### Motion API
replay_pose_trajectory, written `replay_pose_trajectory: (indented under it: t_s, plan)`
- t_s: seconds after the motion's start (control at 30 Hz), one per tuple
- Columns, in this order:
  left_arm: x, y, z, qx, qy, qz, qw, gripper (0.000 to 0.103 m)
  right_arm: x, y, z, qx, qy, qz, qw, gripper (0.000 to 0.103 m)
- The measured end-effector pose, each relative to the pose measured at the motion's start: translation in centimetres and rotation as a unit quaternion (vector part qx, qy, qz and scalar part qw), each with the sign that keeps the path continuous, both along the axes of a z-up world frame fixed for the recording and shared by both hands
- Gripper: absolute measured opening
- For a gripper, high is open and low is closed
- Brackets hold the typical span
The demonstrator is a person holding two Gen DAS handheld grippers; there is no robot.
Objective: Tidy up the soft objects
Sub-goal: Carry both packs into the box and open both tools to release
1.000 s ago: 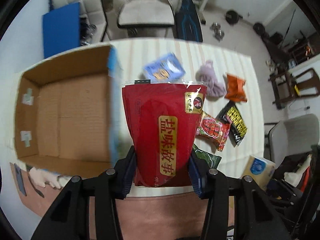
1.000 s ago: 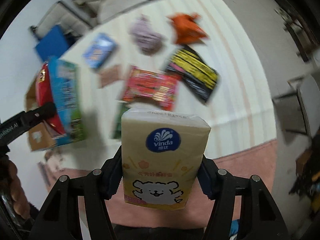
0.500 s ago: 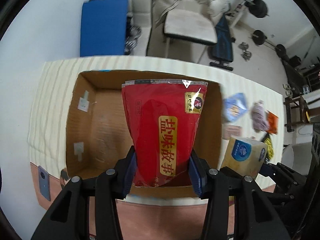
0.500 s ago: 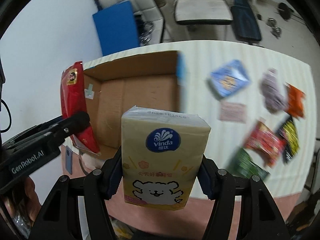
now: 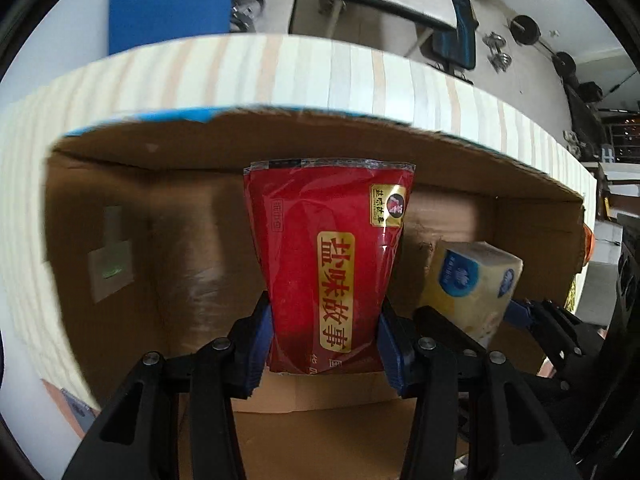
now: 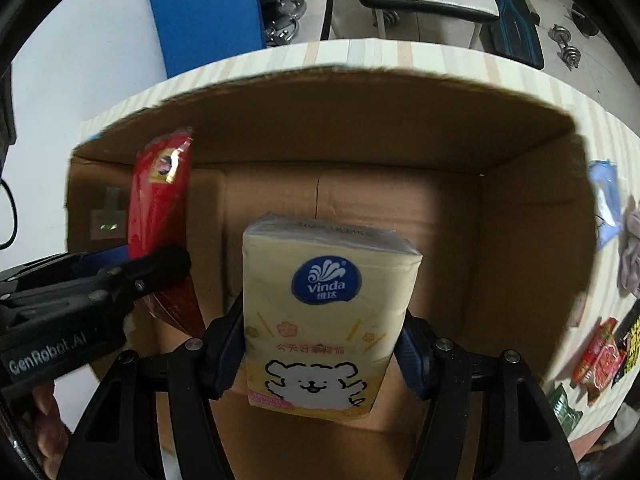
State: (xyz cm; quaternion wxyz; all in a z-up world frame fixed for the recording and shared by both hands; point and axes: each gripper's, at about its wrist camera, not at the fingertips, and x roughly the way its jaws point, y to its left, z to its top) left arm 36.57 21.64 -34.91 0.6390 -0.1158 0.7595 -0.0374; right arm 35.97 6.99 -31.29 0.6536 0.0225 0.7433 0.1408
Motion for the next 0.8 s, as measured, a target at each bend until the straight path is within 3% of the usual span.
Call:
replay_pose_trajectory:
  t_s: [0.2, 0.3, 0.37, 0.47, 0.53, 0.8]
  plan:
    - [0.2, -0.5, -1.0, 0.006, 0.013, -0.008, 0.9999, 0.050, -0.3, 1.5, -1.2, -0.026, -0.013, 0.020, 0.999, 0.068]
    - [0.0, -0.6, -0.7, 0.008, 0.016, -0.003, 0.9998, 0.064, -0.1, 1.3, -1.4, -0.031, -0.014, 0.020, 0.999, 0.075]
    - [-0.2, -0.5, 0.0, 0.017, 0.006, -0.006, 0.9998, 0.078, -0.5, 1.5, -0.8, -0.043, -0.023, 0.024, 0.999, 0.091]
    - [-0.9, -0.1, 1.2, 0.038, -0.010, -0.012, 0.9992, 0.095, -1.0, 1.8, -0.1, -0.045, -0.026, 0.022, 0.998, 0.101]
    - [-1.5, 0.2, 2.1, 0.046, -0.022, -0.013, 0.9986, 0.100, -1.6, 1.7, 0.7, -0.041, -0.028, 0.016, 0.999, 0.103]
    - [-5.1, 1.9, 5.6, 0.074, -0.068, 0.003, 0.9949, 0.101, -3.4, 1.5, 2.9, -0.065, -0.029, 0.008, 0.997, 0.103]
